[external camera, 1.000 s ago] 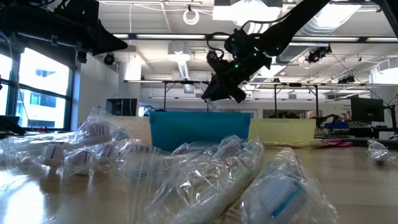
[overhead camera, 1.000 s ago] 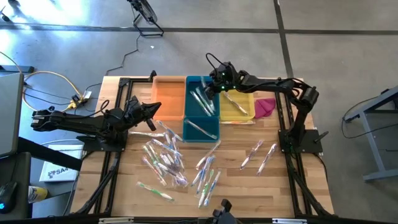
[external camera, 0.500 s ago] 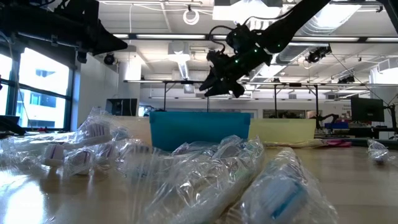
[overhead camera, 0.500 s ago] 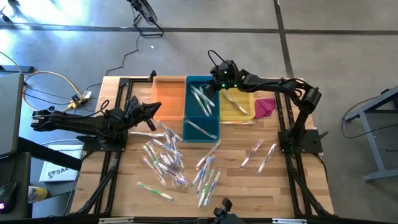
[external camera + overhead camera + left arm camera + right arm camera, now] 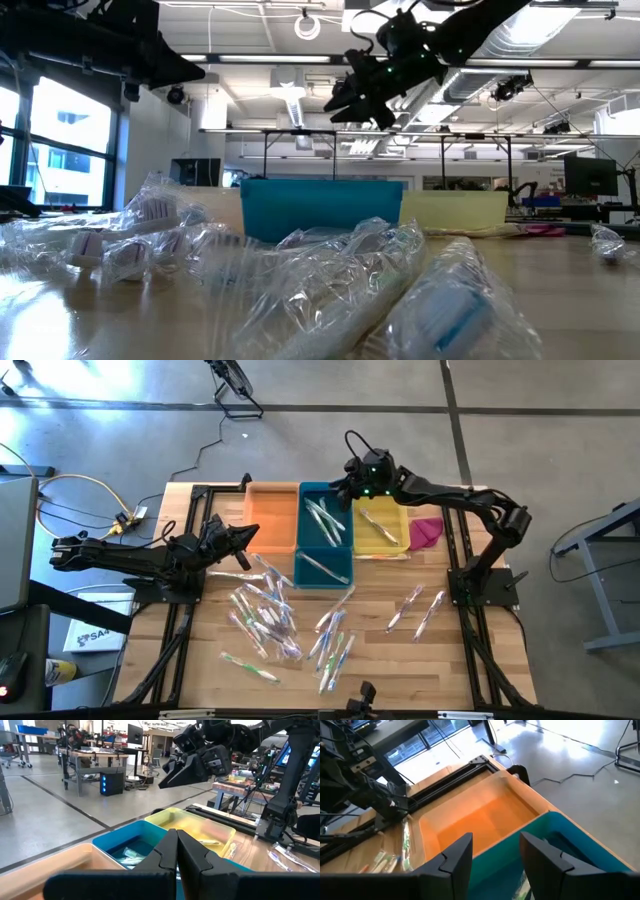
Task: Pick & Place Toothbrushes
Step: Put the violet toothbrush into the yellow bin
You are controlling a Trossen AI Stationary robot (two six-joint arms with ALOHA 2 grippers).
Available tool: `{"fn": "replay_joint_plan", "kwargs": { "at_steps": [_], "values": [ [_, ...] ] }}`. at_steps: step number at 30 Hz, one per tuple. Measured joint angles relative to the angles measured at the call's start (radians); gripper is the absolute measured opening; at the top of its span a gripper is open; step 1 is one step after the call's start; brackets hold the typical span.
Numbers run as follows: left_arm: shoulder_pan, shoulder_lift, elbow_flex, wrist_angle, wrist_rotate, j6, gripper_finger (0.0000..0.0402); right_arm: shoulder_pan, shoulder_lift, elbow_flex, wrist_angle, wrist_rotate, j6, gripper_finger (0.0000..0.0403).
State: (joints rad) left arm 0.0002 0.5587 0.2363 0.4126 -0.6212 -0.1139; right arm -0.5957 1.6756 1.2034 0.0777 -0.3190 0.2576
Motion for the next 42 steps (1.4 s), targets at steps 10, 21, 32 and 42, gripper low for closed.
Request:
{"fn": "replay_joint_plan", "kwargs": {
  "at_steps": [10,21,32,42],
  "values": [
    [0.0,0.0,0.0,0.0,0.0,0.0,0.0,0.0,0.0,0.0,-0.014,-0.051,-0.105,0.0141],
    [0.0,0.0,0.0,0.0,0.03,-0.002,0.0,0.0,0.0,0.0,-0.037,-0.224,-0.162,0.0007],
    [0.0,0.0,0.0,0.0,0.027,-0.003,0.0,-0.003,-0.081,-0.14,-0.146,-0.237,-0.199,0.0002],
    [0.0,0.0,0.0,-0.001,0.026,-0.003,0.0,0.007,-0.337,-0.447,0.126,-0.161,-0.072,0.0002]
  ]
}}
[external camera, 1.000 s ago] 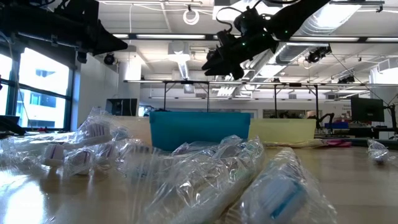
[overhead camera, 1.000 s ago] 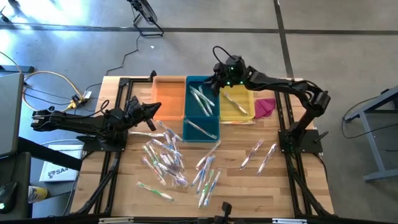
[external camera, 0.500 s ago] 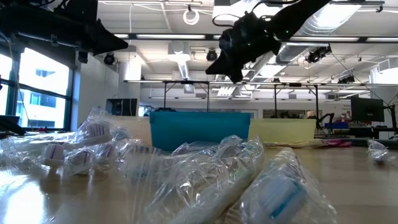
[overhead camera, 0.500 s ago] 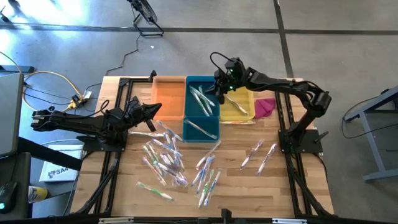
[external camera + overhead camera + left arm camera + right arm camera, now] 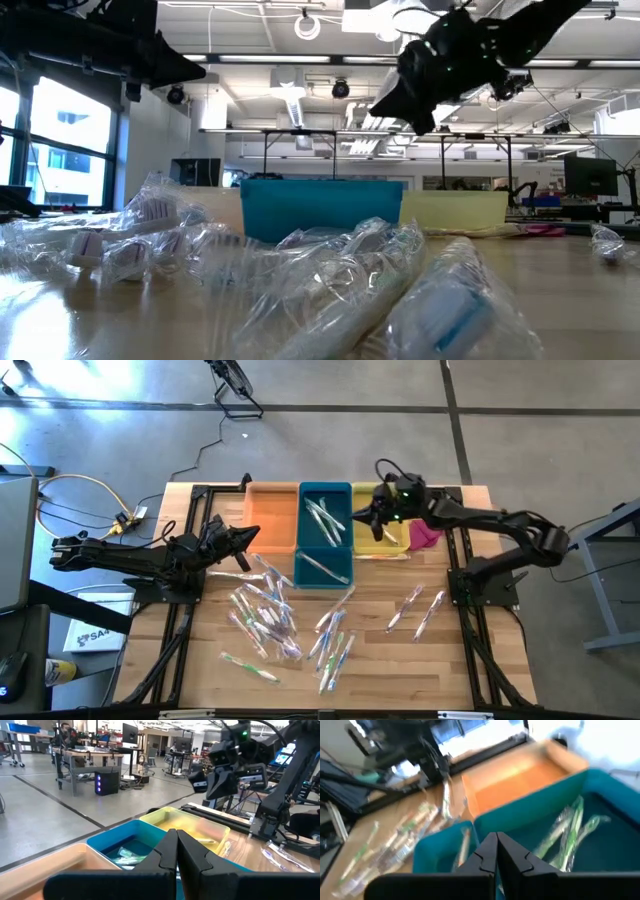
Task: Pick & Place Toothbrushes
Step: Put the violet toothbrush into the yellow bin
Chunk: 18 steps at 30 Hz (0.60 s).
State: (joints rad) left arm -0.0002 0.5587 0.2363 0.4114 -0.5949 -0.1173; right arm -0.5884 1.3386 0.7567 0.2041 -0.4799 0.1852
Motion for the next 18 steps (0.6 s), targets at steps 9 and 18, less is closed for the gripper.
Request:
{"fn": "replay_joint_plan", "kwargs": {
  "at_steps": [9,18],
  "values": [
    [0.0,0.0,0.0,0.0,0.0,0.0,0.0,0.021,-0.06,-0.053,0.007,0.069,0.001,0.0002],
    [0.0,0.0,0.0,0.001,-0.001,0.0,0.0,0.035,-0.056,-0.053,-0.006,0.062,-0.082,0.0002]
  ]
}}
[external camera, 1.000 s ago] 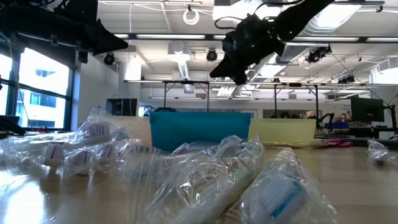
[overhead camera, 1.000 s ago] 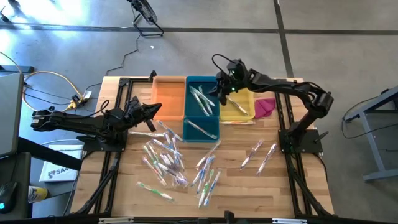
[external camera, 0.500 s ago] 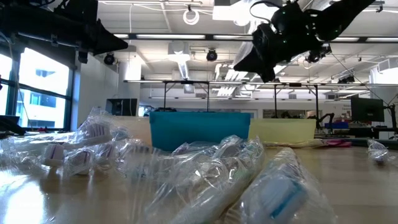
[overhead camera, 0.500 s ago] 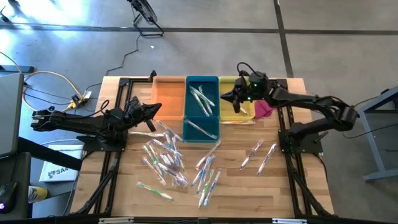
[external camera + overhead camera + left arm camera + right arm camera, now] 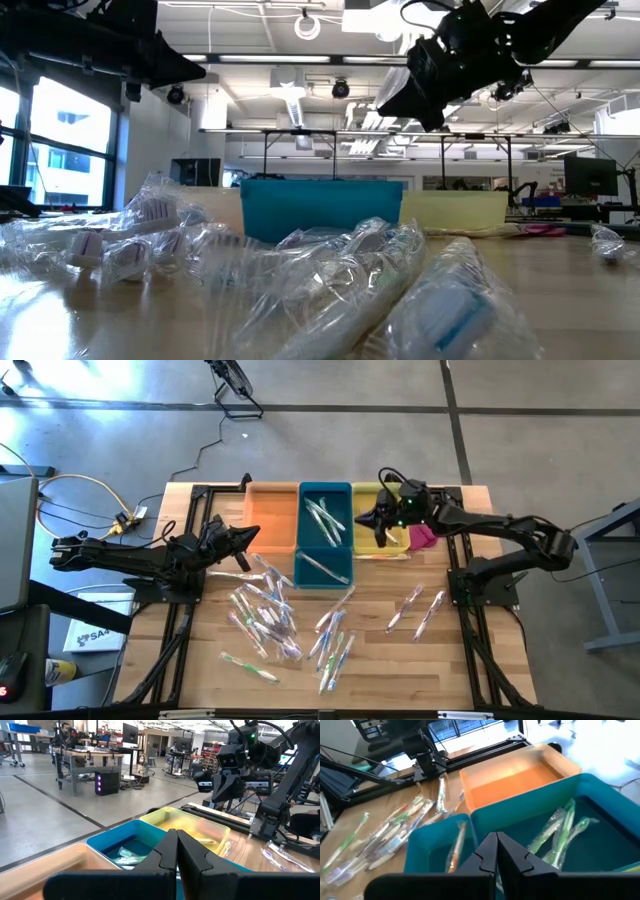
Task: Pick & Place Toothbrushes
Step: Put the violet toothbrush into the yellow bin
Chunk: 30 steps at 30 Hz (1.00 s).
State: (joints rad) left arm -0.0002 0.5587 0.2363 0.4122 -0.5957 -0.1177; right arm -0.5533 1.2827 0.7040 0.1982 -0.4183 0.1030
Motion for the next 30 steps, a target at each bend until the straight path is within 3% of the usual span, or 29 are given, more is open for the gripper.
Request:
{"fn": "replay_joint_plan", "kwargs": {
  "at_steps": [13,23,30],
  "values": [
    [0.0,0.0,0.0,-0.023,-0.004,0.0,0.0,0.004,0.0,0.002,0.0,0.0,-0.053,0.0002],
    [0.0,0.0,0.0,-0.018,-0.12,0.005,0.0,0.005,0.0,0.002,-0.006,-0.001,-0.056,0.0002],
    [0.0,0.002,0.0,-0.026,-0.13,-0.018,0.0,0.005,0.0,0.002,-0.008,0.0,-0.051,0.0002]
  ]
}}
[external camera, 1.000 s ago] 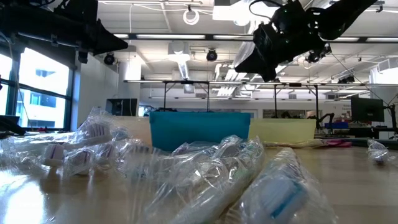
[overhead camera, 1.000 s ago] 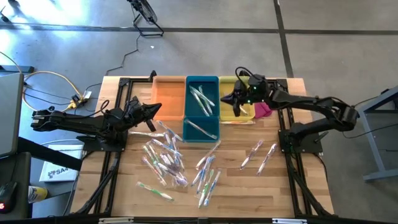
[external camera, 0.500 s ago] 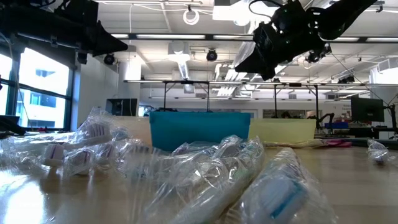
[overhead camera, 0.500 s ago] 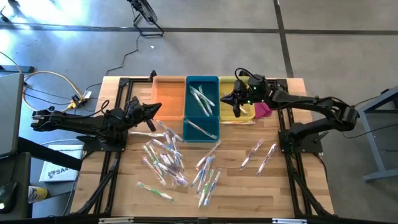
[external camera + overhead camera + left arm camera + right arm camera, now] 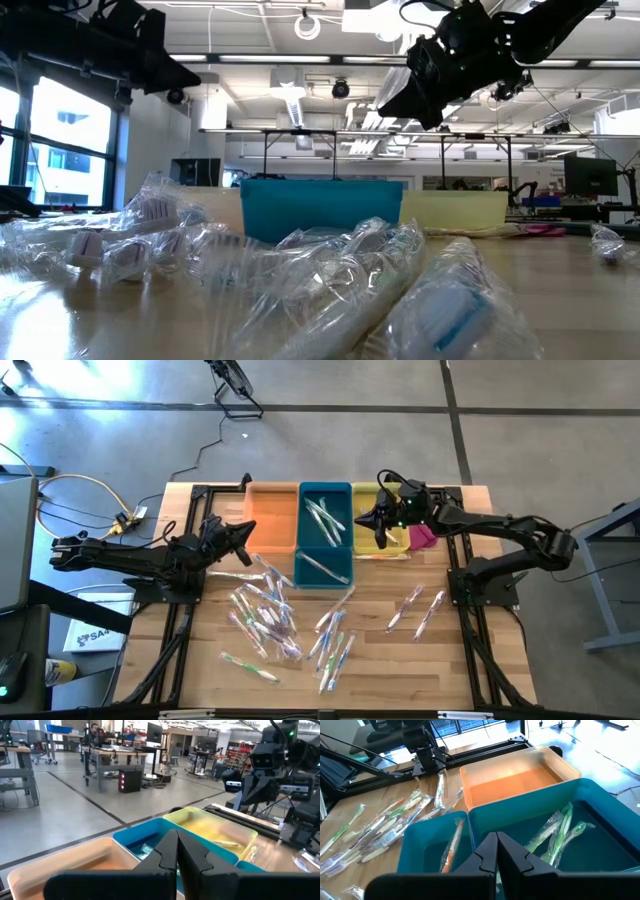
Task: Pick & Place Toothbrushes
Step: Put the violet toothbrush into the yellow bin
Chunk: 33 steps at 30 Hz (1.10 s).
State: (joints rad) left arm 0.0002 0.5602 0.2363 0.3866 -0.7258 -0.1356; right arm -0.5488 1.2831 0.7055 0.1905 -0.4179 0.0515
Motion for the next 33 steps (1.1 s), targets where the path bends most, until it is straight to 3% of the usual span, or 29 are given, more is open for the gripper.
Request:
{"fn": "replay_joint_plan", "kwargs": {
  "at_steps": [13,18,23,27,33],
  "values": [
    [0.0,0.001,0.0,-0.059,-0.002,0.0,0.0,0.027,0.001,0.0,0.017,0.032,0.067,0.0002],
    [0.0,0.001,0.0,-0.076,-0.002,-0.01,0.0,0.077,0.0,0.021,-0.001,0.153,0.024,0.0002],
    [0.0,0.001,0.0,-0.076,-0.001,-0.026,0.0,0.133,-0.01,0.159,-0.244,0.173,-0.003,0.0002],
    [0.0,0.001,0.0,-0.079,0.001,-0.027,0.0,0.199,-0.01,0.259,-0.514,0.3,-0.089,0.0002],
    [0.0,0.0,0.0,-0.092,0.02,-0.027,0.0,0.268,-0.01,0.285,-0.758,0.339,-0.128,0.0002]
  ]
}}
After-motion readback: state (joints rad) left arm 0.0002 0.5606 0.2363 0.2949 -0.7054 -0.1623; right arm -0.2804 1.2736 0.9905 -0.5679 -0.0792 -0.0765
